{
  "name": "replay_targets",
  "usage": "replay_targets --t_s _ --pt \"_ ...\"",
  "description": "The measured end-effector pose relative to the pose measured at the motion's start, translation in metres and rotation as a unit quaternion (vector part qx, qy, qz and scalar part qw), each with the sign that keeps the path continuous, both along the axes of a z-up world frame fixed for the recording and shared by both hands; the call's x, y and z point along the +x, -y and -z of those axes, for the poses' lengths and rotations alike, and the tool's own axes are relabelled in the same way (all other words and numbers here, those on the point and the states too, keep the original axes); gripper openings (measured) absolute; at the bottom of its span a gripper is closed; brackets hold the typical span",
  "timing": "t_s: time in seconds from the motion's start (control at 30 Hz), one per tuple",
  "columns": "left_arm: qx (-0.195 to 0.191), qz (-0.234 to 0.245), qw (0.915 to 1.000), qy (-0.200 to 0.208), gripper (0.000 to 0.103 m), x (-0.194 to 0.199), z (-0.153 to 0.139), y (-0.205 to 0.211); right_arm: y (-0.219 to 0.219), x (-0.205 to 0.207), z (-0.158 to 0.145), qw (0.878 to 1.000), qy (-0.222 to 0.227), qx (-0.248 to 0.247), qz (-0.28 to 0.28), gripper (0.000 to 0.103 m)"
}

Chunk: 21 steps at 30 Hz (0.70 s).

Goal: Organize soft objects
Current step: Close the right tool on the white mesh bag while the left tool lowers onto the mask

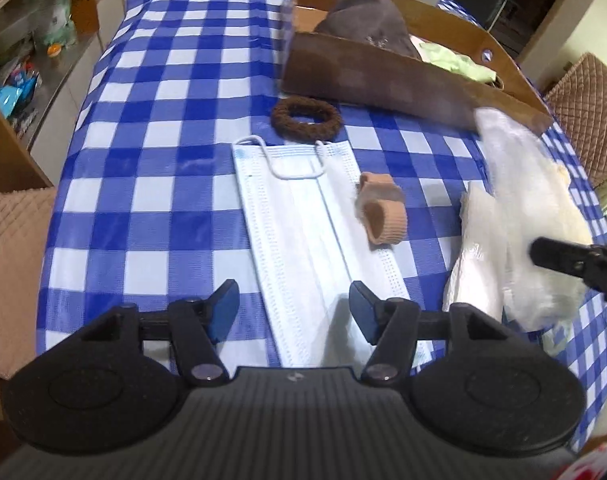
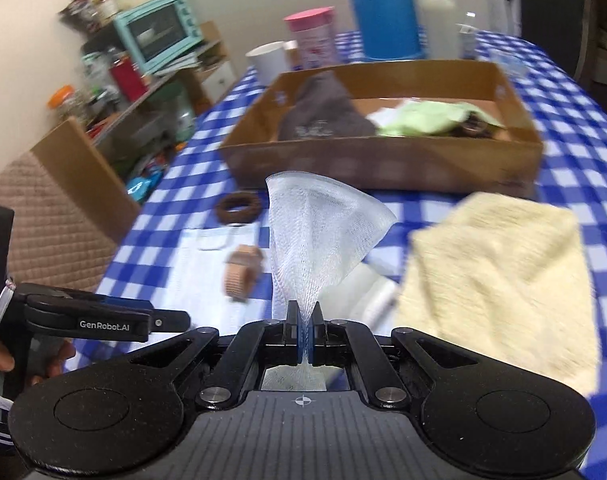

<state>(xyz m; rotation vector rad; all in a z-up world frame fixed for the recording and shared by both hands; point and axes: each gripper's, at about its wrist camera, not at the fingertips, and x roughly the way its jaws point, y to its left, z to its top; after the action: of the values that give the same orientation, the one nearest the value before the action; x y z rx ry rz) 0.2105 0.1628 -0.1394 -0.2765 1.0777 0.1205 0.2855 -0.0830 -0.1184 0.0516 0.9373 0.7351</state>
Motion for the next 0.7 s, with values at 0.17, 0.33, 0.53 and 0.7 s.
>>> replay_targets --t_s 0.17,0.33,0.53,0.7 --pt "0.034 0.017 0.9993 0.008 0.05 0.008 0.002 0.016 0.027 0.003 0.0 1.0 -0.004 -0.003 0.029 0.003" --pt "0.076 0.023 0.9968 0.011 0.027 0.011 0.002 0.027 0.042 0.005 0.001 0.999 -0.004 -0.007 0.042 0.003" --pt "0.065 0.012 0.9977 0.015 0.0 0.008 -0.002 0.018 0.051 0.006 0.002 0.999 -0.005 -0.007 0.043 0.003" --pt "0.074 0.012 0.9968 0.029 0.0 -0.001 -0.018 0.015 0.054 0.01 0.0 0.999 -0.002 -0.003 0.042 0.003"
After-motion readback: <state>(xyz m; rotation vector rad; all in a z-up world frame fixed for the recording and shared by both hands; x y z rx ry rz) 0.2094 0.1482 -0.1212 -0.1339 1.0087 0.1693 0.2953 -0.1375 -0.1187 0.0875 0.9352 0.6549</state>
